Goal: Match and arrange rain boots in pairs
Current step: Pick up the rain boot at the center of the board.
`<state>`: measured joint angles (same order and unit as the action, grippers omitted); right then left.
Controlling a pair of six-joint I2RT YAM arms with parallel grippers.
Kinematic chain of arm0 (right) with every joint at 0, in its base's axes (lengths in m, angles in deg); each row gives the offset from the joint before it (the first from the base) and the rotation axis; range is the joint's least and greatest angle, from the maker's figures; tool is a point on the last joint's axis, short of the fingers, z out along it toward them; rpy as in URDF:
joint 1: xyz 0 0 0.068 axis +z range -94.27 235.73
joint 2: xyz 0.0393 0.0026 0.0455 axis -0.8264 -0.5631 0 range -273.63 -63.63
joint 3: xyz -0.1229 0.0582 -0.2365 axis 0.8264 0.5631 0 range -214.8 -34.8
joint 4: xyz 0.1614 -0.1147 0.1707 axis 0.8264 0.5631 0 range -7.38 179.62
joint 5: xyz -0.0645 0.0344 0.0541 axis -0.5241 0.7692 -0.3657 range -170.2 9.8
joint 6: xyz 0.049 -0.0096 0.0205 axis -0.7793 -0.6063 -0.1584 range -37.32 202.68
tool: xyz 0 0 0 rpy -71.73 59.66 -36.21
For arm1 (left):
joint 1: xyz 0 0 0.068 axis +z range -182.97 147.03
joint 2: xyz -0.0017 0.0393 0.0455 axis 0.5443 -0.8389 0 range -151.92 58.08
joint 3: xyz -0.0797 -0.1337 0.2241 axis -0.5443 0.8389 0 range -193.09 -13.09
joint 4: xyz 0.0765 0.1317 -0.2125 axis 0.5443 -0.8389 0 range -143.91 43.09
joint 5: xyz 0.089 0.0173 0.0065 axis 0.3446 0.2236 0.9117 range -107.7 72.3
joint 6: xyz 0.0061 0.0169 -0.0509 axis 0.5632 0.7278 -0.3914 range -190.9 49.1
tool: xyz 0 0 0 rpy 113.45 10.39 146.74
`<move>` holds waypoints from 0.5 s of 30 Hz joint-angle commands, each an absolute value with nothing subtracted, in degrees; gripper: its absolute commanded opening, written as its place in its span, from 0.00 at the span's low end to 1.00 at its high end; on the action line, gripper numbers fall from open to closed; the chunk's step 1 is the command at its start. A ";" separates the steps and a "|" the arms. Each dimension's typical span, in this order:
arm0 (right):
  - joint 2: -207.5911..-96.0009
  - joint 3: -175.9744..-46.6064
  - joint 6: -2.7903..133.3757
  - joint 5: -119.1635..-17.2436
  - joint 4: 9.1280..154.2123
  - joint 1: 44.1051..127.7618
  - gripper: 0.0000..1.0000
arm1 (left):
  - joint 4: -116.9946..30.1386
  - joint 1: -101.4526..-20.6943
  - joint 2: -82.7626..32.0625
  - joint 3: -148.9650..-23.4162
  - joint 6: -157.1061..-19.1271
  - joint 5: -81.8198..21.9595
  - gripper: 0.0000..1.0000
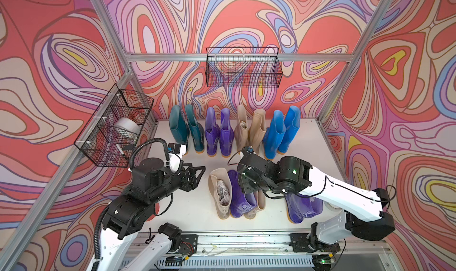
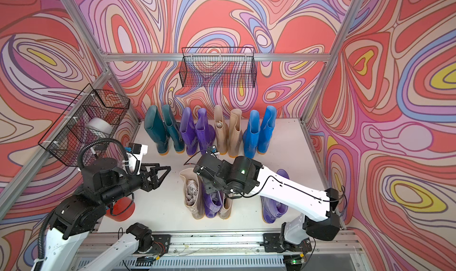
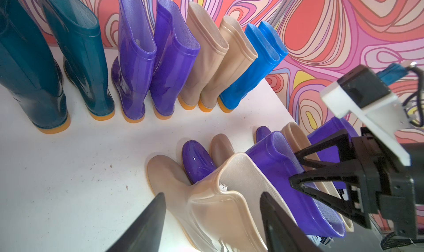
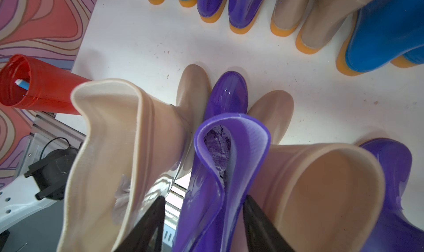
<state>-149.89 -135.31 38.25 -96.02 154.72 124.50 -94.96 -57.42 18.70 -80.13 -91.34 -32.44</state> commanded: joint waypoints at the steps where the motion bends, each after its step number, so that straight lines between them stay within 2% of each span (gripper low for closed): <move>1: -150.35 -138.63 40.38 -96.29 153.07 125.37 0.56 | -96.57 -57.74 19.22 -79.79 -90.07 -31.74 0.67; 9: -155.48 -143.38 42.68 -93.25 151.78 126.46 0.57 | -96.65 -57.71 19.06 -80.02 -89.79 -31.58 0.67; 15: -157.32 -142.85 42.85 -91.59 149.83 127.31 0.63 | -97.00 -57.73 19.48 -80.22 -89.49 -31.32 0.67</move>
<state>-157.19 -142.72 41.99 -93.00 151.92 126.71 -95.38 -57.42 18.70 -80.13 -90.53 -31.98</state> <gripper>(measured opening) 0.622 0.672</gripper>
